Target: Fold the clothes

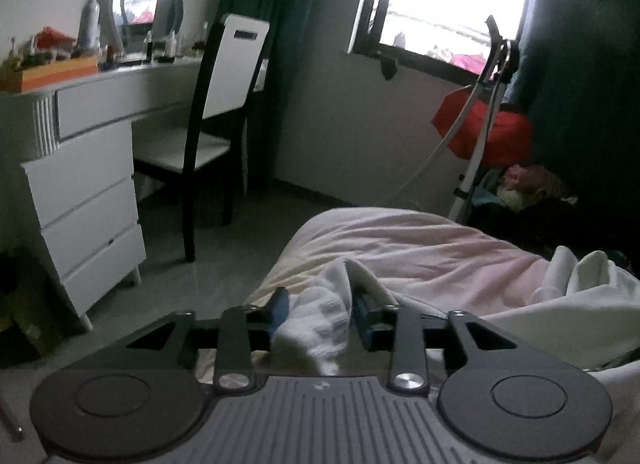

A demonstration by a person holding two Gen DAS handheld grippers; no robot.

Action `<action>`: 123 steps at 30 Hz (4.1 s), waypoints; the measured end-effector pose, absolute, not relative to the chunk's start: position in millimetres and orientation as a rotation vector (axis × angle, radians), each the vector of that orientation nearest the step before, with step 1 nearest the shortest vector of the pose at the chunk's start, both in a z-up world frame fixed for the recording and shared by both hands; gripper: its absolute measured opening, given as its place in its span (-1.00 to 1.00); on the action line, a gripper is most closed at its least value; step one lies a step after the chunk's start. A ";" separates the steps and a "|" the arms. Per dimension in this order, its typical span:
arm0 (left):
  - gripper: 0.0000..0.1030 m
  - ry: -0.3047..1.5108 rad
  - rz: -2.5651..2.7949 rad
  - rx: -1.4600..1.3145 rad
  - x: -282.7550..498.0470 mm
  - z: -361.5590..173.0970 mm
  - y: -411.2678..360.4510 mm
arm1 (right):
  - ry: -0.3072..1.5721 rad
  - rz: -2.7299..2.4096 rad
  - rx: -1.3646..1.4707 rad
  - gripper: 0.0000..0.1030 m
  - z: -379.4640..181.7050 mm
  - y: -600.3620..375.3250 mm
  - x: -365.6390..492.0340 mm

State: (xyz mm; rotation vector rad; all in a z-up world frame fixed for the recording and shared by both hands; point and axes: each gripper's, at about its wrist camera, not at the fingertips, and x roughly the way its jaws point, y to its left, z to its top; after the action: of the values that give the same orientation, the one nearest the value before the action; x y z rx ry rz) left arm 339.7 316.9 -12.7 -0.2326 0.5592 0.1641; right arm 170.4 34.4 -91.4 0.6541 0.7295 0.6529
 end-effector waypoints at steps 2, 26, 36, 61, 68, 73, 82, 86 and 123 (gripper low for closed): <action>0.40 0.557 0.170 -0.218 333.2 -8.9 313.1 | 0.696 0.657 0.620 0.69 -89.7 27.5 164.1; 0.93 0.371 -0.185 -0.093 79.7 83.0 97.5 | 0.300 0.266 0.179 0.67 35.7 -171.1 51.9; 0.98 0.327 -0.248 -0.139 45.1 56.7 42.7 | 0.196 0.100 0.213 0.67 -1.5 -251.6 30.4; 0.98 0.413 -0.295 -0.051 83.6 -33.4 7.2 | 0.287 -0.112 0.217 0.67 -36.3 -273.4 40.2; 0.96 0.493 -0.291 -0.008 146.8 -50.9 -17.4 | 0.279 -0.167 0.271 0.67 -38.2 -295.1 36.0; 0.97 0.462 -0.315 -0.032 208.4 -54.7 -56.3 | 0.301 -0.191 0.318 0.67 -46.7 -311.4 47.4; 0.91 0.445 -0.313 -0.037 325.9 -64.5 -141.3 | 0.391 -0.260 0.437 0.67 -85.6 -341.6 97.3; 0.54 0.477 -0.277 -0.015 373.6 -76.5 -169.4 | 0.403 -0.278 0.451 0.67 -100.7 -344.5 117.0; -0.17 0.418 -0.566 -0.062 76.2 -38.1 -41.0 | 0.382 -0.018 0.785 0.40 -109.2 -364.7 77.6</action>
State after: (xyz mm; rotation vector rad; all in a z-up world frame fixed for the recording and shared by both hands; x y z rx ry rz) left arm 76.2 -41.0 -38.1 -0.0617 0.4178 -0.5656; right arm 77.6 -364.7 -109.2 0.7851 0.3816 -0.0181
